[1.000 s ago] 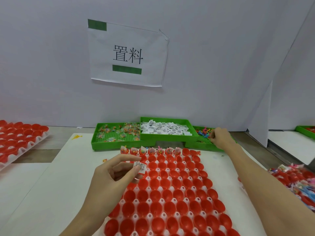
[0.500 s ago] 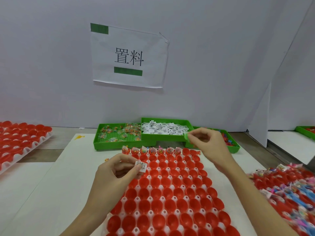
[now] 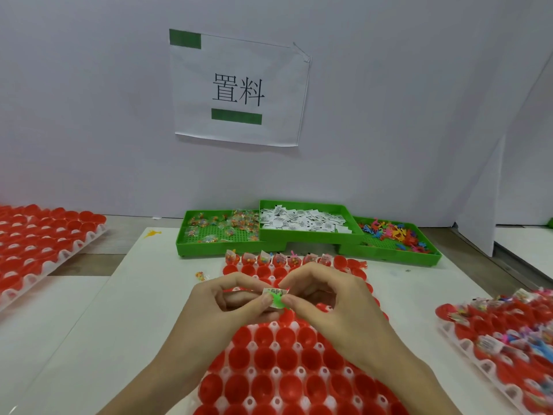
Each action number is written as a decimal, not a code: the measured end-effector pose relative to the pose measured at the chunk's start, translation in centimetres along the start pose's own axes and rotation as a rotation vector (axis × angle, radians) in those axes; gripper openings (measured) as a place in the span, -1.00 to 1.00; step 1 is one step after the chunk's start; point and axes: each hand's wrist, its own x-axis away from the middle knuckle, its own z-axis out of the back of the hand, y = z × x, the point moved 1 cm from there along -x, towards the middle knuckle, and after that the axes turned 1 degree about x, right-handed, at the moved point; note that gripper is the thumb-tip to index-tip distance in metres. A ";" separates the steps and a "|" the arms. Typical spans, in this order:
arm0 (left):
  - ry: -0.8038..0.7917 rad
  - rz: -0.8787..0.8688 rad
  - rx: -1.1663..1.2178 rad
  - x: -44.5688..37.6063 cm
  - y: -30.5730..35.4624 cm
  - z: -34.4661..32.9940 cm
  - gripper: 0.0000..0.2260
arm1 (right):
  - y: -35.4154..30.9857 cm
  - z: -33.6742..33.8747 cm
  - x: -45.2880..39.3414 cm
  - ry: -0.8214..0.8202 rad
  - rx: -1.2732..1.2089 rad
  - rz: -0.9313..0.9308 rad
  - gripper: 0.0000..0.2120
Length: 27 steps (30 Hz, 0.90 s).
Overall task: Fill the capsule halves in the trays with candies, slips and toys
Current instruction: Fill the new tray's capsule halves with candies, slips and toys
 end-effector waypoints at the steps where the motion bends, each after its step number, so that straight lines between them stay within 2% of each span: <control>1: -0.019 0.013 0.020 -0.1 0.0 0.1 -0.91 | 0.0 0.0 0.1 0.007 0.006 0.006 -0.89; 7: -0.054 0.012 -0.073 -0.2 0.1 0.6 -0.80 | 0.3 0.3 0.4 -0.005 0.027 0.026 -0.83; 12: -0.036 -0.020 -0.121 -0.2 0.1 0.5 -0.81 | 0.2 0.0 0.6 0.064 0.087 0.086 -0.87; 16: 0.022 0.033 -0.037 -0.4 -0.4 0.3 -0.76 | -0.1 -0.4 0.7 0.182 0.228 0.211 -0.92; 18: 0.050 0.087 0.036 -0.4 -0.7 0.1 -0.71 | -0.2 -0.8 0.9 0.184 0.303 0.278 -0.94; 20: 0.066 0.128 0.101 -0.4 -0.9 -0.1 -0.67 | -0.1 -1.1 1.1 0.178 0.375 0.322 -0.89; 24: 0.069 0.112 0.131 -0.3 -0.9 -0.1 -0.52 | -0.2 -1.3 1.3 0.117 0.412 0.322 -0.82; 27: 0.048 0.109 0.124 -0.2 -0.9 -0.3 -0.51 | -0.1 -1.1 1.4 0.102 0.423 0.292 -0.82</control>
